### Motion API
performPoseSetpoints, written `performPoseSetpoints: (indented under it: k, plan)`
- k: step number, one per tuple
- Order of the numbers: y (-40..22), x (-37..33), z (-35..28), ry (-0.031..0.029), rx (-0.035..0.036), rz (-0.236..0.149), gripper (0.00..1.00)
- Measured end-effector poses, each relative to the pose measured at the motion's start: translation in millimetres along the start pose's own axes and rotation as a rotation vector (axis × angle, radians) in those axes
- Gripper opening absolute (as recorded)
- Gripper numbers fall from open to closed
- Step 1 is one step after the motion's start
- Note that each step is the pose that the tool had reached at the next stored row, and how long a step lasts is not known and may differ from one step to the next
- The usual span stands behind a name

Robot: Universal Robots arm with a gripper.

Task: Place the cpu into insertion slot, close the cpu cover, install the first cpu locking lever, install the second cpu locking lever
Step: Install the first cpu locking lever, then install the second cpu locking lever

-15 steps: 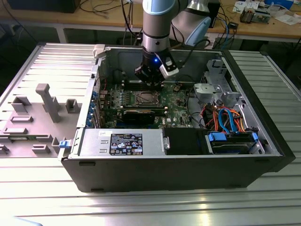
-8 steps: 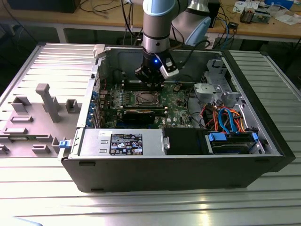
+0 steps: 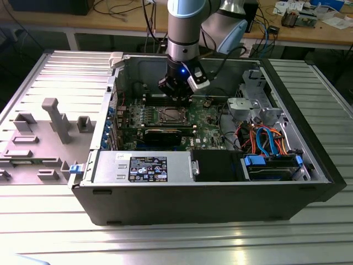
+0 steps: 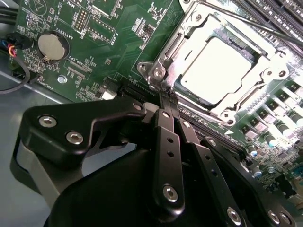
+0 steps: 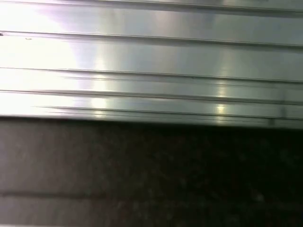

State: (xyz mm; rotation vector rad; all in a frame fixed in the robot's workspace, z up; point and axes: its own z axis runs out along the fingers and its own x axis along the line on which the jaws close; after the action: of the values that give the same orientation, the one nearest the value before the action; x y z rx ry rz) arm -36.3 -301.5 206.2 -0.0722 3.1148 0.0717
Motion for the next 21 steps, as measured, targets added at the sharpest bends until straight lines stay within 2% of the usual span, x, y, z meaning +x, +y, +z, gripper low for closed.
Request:
performPoseSetpoints:
  k: [5, 18, 21]
  plan:
    - [-5.3, 0.3, -0.5, 0.0001, 0.0004, 0.000, 0.11]
    - [-8.0, 0.4, -0.6, 0.0001, 0.0004, 0.000, 0.11]
    - [-10.2, 0.5, -1.2, 0.0003, 0.0020, 0.000, 0.11]
